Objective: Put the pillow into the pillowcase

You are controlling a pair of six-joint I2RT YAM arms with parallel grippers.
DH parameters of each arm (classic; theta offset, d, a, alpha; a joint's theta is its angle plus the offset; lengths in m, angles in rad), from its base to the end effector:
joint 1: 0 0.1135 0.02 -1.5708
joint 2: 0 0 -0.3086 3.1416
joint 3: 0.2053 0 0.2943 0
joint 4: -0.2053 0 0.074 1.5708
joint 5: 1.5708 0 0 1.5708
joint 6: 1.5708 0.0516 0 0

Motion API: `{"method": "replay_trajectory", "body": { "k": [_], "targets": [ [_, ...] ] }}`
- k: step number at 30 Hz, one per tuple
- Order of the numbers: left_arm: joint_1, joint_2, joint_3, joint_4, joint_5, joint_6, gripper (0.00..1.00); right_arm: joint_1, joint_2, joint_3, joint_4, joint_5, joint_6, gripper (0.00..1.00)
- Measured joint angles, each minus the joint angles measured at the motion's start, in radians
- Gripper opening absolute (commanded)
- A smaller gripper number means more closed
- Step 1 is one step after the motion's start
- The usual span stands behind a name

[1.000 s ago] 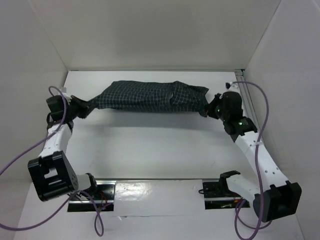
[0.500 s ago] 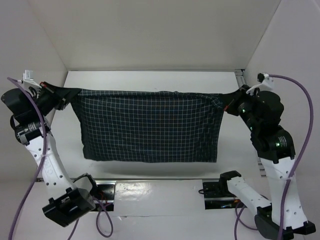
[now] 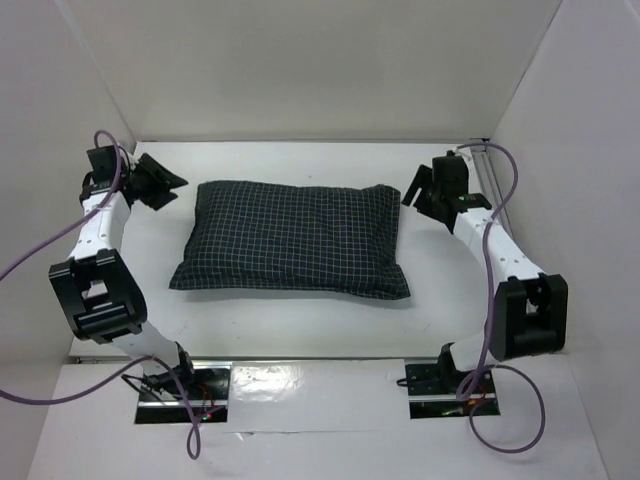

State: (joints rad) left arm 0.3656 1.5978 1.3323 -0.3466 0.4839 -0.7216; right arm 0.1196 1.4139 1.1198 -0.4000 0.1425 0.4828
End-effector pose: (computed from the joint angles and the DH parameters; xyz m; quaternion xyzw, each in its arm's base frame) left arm 0.4009 0.1277 0.3355 -0.3510 0.7944 -0.2885 0.4031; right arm 0.3594 0.0358 0.3122 0.1928 0.8828 0.0640 0.4234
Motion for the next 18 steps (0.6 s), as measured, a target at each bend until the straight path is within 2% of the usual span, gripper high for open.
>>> {"method": "replay_trajectory", "body": {
  "k": [2,6,8,9,11,12,13,18],
  "targets": [
    [-0.013,0.014,-0.020,-0.033,-0.053,0.033,0.65,-0.004,0.014,-0.016,0.008,-0.005,-0.001,0.82],
    [-0.097,-0.121,-0.106,-0.076,-0.127,0.079,0.61,0.066,-0.066,-0.048,0.045,-0.003,0.007,0.84],
    [-0.156,-0.207,-0.147,-0.076,-0.147,0.096,0.61,0.131,-0.097,-0.061,0.051,-0.007,0.017,0.91],
    [-0.178,-0.244,-0.171,-0.072,-0.146,0.101,0.61,0.157,-0.105,-0.068,0.049,-0.010,0.020,1.00],
    [-0.208,-0.319,-0.228,-0.079,-0.146,0.115,0.61,0.206,-0.121,-0.089,0.036,-0.010,0.029,1.00],
    [-0.214,-0.343,-0.249,-0.082,-0.147,0.118,0.64,0.216,-0.126,-0.100,0.023,-0.005,0.034,1.00],
    [-0.220,-0.367,-0.268,-0.089,-0.148,0.121,1.00,0.219,-0.133,-0.107,0.002,0.014,0.042,1.00],
    [-0.258,-0.458,-0.306,-0.134,-0.165,0.151,1.00,0.201,-0.156,-0.101,-0.117,0.177,0.070,1.00]
  ]
}}
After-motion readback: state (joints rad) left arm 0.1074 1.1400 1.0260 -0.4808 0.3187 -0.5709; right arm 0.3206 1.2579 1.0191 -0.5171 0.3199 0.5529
